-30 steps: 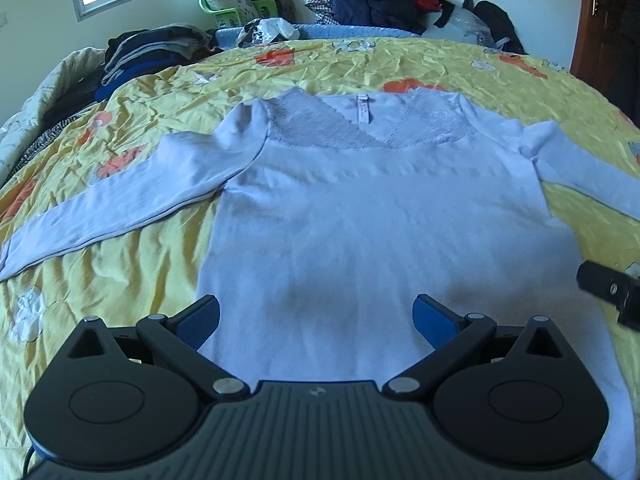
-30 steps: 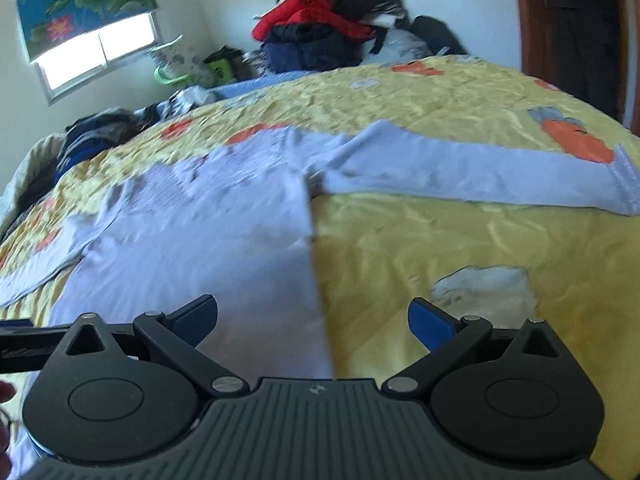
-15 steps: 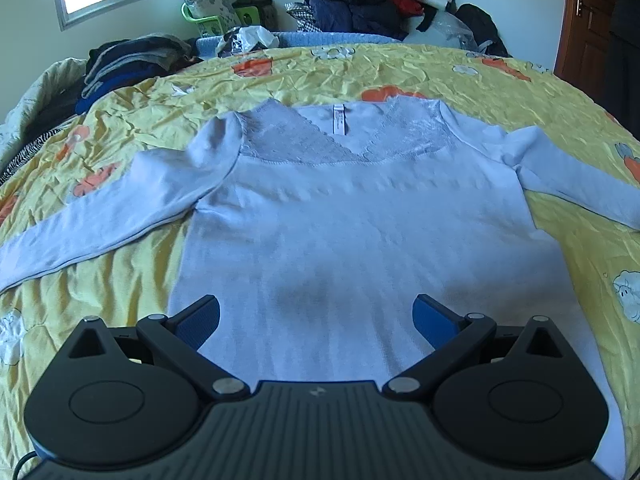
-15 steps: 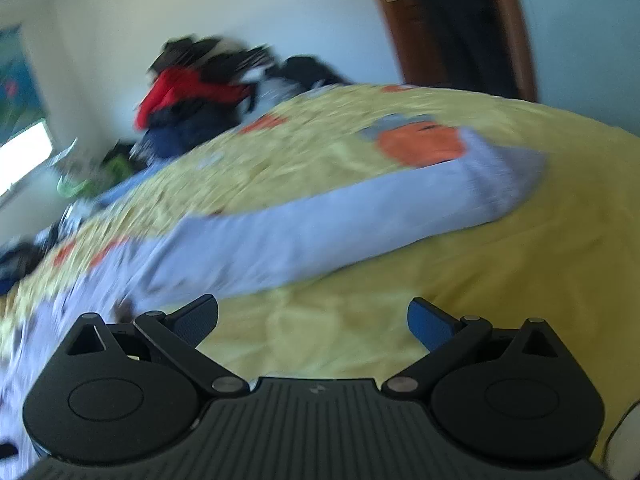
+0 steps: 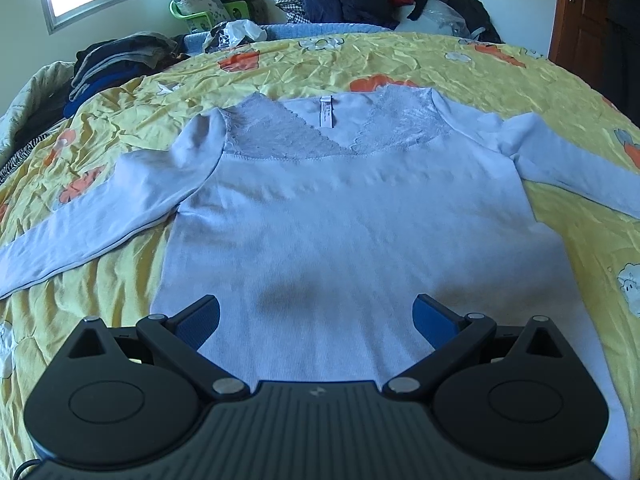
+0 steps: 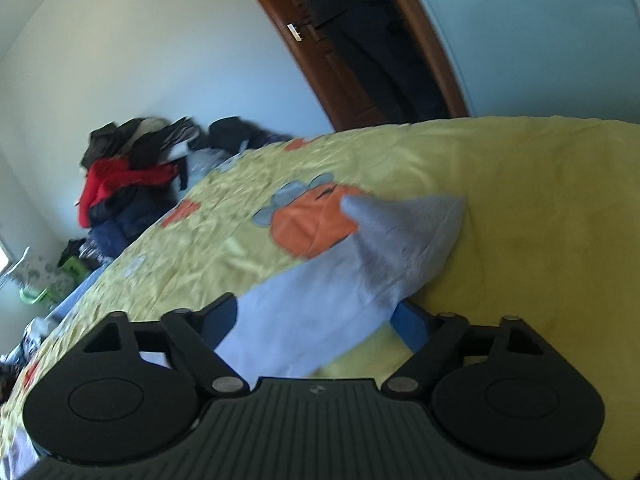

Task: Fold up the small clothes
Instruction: 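Reach the right gripper to the sleeve cuff and close on it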

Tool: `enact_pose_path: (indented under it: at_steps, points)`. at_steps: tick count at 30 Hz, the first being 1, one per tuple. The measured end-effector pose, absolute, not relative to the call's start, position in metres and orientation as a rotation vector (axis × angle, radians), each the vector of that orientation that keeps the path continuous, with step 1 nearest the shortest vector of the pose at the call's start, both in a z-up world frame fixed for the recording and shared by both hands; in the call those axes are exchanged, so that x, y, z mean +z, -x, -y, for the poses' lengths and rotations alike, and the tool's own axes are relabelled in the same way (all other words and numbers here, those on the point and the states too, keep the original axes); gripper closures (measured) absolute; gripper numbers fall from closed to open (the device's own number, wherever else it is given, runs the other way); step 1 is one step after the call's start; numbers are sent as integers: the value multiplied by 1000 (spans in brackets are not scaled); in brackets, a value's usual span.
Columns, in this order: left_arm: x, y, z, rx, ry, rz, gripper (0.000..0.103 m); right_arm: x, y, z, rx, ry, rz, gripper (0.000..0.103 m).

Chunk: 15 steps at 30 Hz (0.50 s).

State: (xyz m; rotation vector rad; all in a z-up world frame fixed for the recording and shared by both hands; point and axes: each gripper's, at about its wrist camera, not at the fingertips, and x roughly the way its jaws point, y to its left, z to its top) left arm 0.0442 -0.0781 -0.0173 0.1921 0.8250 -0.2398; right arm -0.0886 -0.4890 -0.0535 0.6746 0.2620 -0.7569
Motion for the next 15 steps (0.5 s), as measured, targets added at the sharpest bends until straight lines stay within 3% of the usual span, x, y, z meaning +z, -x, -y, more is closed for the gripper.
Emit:
enact_pose_path:
  at_steps: [1, 4, 6, 15]
  points:
    - [-17, -45, 78, -242, -191, -824, 0, -54, 85, 494, -775, -677, -263, 28]
    - [-16, -46, 79, -242, -201, -819, 0, -54, 80, 508, -797, -723, -249, 56]
    - [-15, -48, 79, -236, -202, -821, 0, -58, 80, 518, -818, -784, -236, 88]
    - [-16, -54, 65, -178, -204, -808, 0, -49, 78, 512, -725, -855, -170, 92]
